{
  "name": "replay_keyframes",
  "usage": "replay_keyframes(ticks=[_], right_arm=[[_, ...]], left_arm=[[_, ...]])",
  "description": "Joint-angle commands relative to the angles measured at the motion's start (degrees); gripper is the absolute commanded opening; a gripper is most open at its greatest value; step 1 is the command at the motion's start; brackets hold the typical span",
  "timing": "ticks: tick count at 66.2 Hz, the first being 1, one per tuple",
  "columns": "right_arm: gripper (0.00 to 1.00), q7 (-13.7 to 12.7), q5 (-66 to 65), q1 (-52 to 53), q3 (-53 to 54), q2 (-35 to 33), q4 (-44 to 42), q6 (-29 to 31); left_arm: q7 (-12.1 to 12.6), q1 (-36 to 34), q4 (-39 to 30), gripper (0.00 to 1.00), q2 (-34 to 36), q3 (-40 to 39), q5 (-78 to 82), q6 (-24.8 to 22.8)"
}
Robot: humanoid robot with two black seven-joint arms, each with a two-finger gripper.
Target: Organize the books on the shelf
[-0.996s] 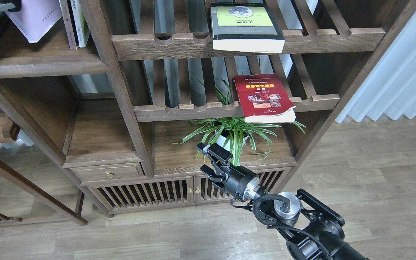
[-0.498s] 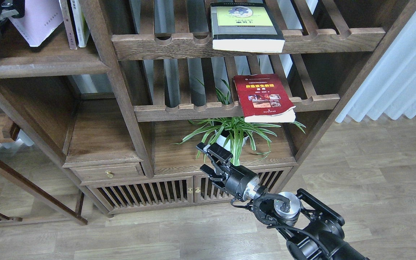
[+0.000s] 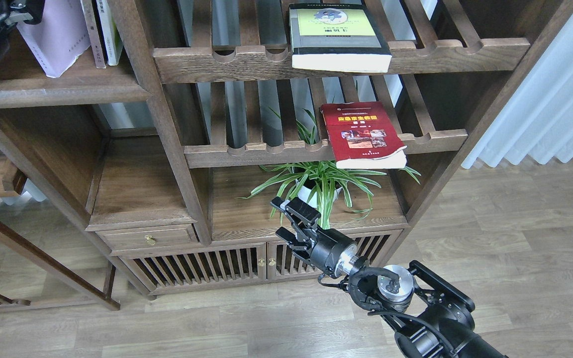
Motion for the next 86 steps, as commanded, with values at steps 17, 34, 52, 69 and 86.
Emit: replay_keyframes(ticks=[17,34,52,69,86], right_arm=[[0.99,0.1,0.0,-0.2,0.1,0.0,0.0,0.0],[0.99,0.0,0.0,-0.2,0.0,0.0,0.4,0.0],[0.99,0.1,0.0,-0.2,0.1,0.0,0.5,0.1],[0.99,0.1,0.0,-0.2,0.1,0.0,0.9,1.8],[0.99,0.1,0.0,-0.2,0.1,0.0,0.9,1.8]], left_arm=[[0.2,-6.5,-0.6,0.48,-2.3,-0.7,-0.6,-0.3],[0.7,-8.7,-1.6,0.48,-2.7,-1.8,-0.7,-0.3],[0.1,-7.9,-3.1,0.62,-2.0,-4.4,-6.4,-3.9],[0.4,-4.9,-4.0,0.81,0.8,-7.5,-16.7,-9.2],[0.5,-3.4,-4.7,0.83,0.3,-9.8,-26.2,-9.2]])
